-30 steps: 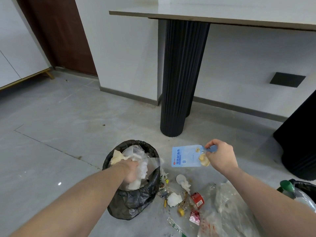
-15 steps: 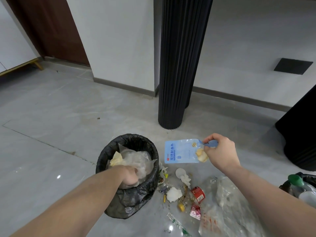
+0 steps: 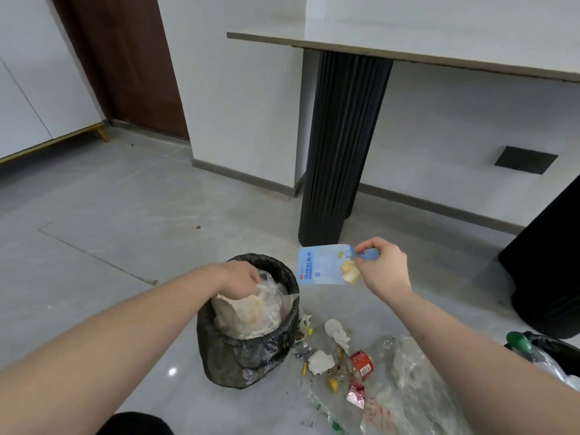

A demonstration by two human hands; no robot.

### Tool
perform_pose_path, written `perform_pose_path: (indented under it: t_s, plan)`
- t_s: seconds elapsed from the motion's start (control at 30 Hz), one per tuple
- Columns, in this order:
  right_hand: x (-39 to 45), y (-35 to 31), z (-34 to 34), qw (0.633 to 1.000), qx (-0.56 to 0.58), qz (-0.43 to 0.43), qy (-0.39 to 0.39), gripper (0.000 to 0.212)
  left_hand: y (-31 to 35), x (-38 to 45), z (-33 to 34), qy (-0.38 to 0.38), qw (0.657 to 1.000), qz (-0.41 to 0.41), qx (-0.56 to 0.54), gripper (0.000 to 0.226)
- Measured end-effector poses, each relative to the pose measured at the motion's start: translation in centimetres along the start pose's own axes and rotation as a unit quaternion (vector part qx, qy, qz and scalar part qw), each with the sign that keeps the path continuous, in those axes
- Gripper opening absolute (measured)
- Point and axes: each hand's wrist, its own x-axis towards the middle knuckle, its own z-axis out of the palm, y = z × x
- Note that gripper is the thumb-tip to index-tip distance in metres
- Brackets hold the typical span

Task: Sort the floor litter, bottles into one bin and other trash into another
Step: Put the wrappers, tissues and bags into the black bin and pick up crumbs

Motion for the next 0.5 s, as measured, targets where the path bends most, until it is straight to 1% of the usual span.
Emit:
perform_pose_path:
  t_s: [0.07,0.13,0.17,0.27,0.37,0.43,0.5]
  plan:
    - [-0.2,-1.4,0.8,1.0,0.024,-0.005,0.002,0.019,-1.1,-1.2,0.2,0.062,0.997,0.013,-0.049,0.045]
    - [-0.4,-2.5,2.2,0.999,0.042,-0.006,-0.003,0.02,-2.3,-2.0,1.2,0.129,0.987,0.007,-0.094,0.037]
    - [-0.5,-2.9,3.1,0.999,0.048,-0.008,-0.01,0.02,-3.0,-2.4,1.9,0.142,0.985,0.0,-0.101,0.035]
    - [-0.9,-3.9,6.1,0.998,0.04,-0.025,-0.04,0.015,-5.4,-3.3,3.3,0.125,0.99,-0.03,-0.057,0.033]
    - [-1.3,-3.9,9.5,0.997,0.026,-0.032,-0.071,0.012,-7.0,-3.2,3.3,0.144,0.986,-0.071,-0.038,0.033]
    - [-1.8,-3.2,11.9,0.996,0.012,-0.014,-0.087,0.018,-7.2,-2.8,3.1,0.163,0.982,-0.09,-0.017,0.028]
    - [-2.2,-1.8,14.0,0.994,-0.013,-0.005,-0.106,0.026,-6.9,-2.2,3.3,0.162,0.98,-0.104,0.039,0.017]
